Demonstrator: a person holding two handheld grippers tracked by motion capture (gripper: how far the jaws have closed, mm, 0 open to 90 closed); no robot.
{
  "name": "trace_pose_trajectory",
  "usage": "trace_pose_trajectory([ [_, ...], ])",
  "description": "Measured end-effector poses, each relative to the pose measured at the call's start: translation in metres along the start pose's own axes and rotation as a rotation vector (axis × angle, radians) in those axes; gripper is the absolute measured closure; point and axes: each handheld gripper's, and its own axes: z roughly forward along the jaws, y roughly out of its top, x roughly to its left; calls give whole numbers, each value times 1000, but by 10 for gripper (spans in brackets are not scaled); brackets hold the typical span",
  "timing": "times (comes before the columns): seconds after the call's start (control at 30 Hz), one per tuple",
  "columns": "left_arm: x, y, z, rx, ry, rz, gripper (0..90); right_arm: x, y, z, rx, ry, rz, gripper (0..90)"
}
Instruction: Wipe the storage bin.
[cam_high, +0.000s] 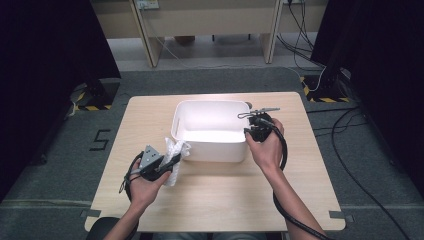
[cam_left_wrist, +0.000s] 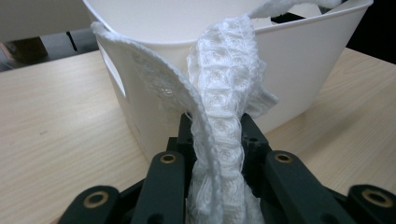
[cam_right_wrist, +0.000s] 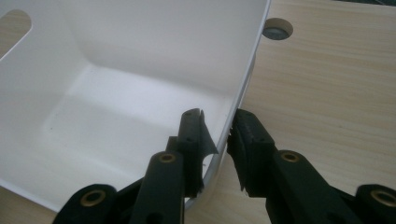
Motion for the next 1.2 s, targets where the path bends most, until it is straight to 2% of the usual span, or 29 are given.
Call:
trace_pose_trajectory([
  [0.2, -4, 10, -6, -51, -6, 42, 754, 1, 0, 0, 0, -3, -15, 743],
  [0.3, -5, 12, -3, -53, -10, 51, 754, 1, 0, 0, -2, -5, -14, 744],
  [0.5, 0, 10, 8, -39, -8, 41, 754, 1, 0, 0, -4, -10, -31, 749],
  [0.8, 2, 9, 15, -21, -1, 51, 755, 1, 0, 1, -10, 3, -33, 752],
  [1.2, 1, -3, 25, 13, 7, 60, 756, 2, 0, 1, -12, 4, -36, 749],
])
